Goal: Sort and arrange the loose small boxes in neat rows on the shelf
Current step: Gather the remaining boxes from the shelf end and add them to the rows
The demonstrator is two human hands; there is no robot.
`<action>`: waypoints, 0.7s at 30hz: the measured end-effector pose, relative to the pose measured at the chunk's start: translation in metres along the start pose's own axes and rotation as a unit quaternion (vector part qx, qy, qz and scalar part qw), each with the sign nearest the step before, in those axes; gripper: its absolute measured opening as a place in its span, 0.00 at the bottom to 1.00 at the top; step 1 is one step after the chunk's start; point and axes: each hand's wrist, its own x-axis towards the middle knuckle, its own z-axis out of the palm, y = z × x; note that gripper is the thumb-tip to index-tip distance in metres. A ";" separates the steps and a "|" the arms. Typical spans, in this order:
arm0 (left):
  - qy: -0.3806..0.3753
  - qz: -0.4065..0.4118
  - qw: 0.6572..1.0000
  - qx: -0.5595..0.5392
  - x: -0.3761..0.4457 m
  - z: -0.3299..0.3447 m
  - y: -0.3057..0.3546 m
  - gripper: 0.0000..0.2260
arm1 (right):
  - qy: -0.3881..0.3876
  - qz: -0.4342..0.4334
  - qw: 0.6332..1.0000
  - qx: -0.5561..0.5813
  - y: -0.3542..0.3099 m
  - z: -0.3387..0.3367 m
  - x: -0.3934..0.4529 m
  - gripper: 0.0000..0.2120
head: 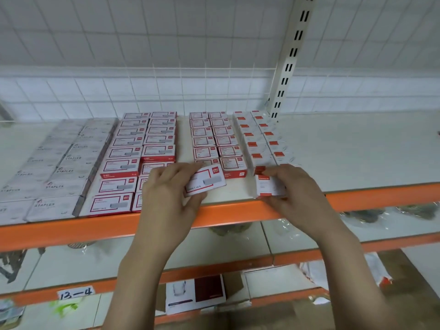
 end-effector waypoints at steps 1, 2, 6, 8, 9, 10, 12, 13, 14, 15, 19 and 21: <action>0.002 -0.001 1.000 0.000 0.000 0.000 0.001 0.22 | -0.003 0.000 1.000 -0.002 0.001 0.000 0.002 0.22; 0.002 -0.002 1.000 0.001 0.000 0.000 0.003 0.22 | -0.004 0.001 1.000 -0.002 0.001 0.000 0.004 0.23; 0.003 0.002 1.000 0.016 0.003 -0.001 0.006 0.21 | -0.014 0.006 0.999 -0.034 0.000 0.000 0.013 0.24; 0.010 -0.002 1.000 0.024 0.005 -0.001 0.007 0.23 | -0.020 0.010 0.999 -0.049 0.002 0.002 0.016 0.26; 0.012 -0.001 1.000 0.026 0.007 0.000 0.008 0.23 | -0.021 0.011 0.998 -0.051 0.005 0.003 0.016 0.26; 0.015 0.001 1.000 0.026 0.008 0.002 0.009 0.23 | -0.021 0.011 0.998 -0.053 0.007 0.003 0.017 0.26; 0.017 0.006 1.000 0.024 0.012 0.005 0.011 0.23 | -0.023 0.008 0.998 -0.051 0.011 0.002 0.017 0.25; 0.017 0.010 0.999 0.025 0.013 0.007 0.011 0.23 | -0.024 0.008 0.999 -0.046 0.013 0.001 0.017 0.25; 0.018 0.014 0.999 0.027 0.015 0.009 0.011 0.22 | -0.024 0.008 0.999 -0.039 0.015 -0.001 0.017 0.25; 0.018 0.017 0.999 0.029 0.016 0.011 0.012 0.22 | -0.024 0.009 0.999 -0.032 0.017 -0.003 0.016 0.25; 0.012 0.013 0.999 0.041 0.021 0.018 0.014 0.22 | -0.015 -0.012 1.000 -0.014 0.022 -0.006 0.016 0.22; 0.011 0.017 0.999 0.045 0.023 0.021 0.014 0.22 | -0.010 -0.026 1.000 -0.012 0.022 -0.003 0.019 0.20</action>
